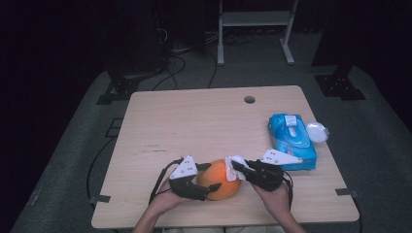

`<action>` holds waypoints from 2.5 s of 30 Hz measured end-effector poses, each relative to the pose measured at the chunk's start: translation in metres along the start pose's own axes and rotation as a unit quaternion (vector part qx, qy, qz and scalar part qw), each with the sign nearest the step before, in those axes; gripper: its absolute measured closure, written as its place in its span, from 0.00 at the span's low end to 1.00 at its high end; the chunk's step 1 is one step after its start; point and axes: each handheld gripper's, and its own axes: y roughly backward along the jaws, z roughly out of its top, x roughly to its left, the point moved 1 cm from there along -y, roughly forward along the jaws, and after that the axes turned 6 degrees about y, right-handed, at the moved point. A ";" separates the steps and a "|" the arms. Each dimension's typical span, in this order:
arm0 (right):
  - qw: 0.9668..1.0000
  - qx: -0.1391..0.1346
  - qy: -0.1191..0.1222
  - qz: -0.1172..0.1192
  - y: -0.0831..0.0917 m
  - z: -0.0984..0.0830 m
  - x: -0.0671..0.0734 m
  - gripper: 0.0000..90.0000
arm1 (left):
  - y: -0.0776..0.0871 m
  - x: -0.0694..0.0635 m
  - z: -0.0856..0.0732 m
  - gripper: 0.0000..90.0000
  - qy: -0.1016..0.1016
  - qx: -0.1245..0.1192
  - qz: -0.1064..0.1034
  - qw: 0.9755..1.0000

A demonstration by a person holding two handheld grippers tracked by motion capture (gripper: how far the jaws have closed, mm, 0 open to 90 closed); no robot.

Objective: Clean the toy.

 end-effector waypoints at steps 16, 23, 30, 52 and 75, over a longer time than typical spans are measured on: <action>0.999 0.015 0.046 -0.007 -0.002 0.002 0.009 0.86 | -0.007 0.001 0.000 0.23 0.030 -0.014 -0.010 0.999; 0.999 0.016 0.051 -0.006 -0.001 0.005 0.011 0.86 | -0.005 0.004 -0.002 0.33 0.044 -0.006 -0.007 0.999; 0.999 0.026 0.023 -0.023 0.000 -0.003 -0.007 0.86 | 0.001 -0.003 0.007 0.35 0.038 -0.015 -0.023 0.999; 0.999 0.018 0.026 0.017 -0.005 0.003 0.014 0.85 | -0.003 -0.001 0.000 0.31 0.033 0.010 -0.008 0.999; 0.999 0.025 0.028 -0.006 0.000 -0.003 -0.001 0.85 | 0.002 -0.007 0.005 0.27 0.028 -0.007 -0.059 0.998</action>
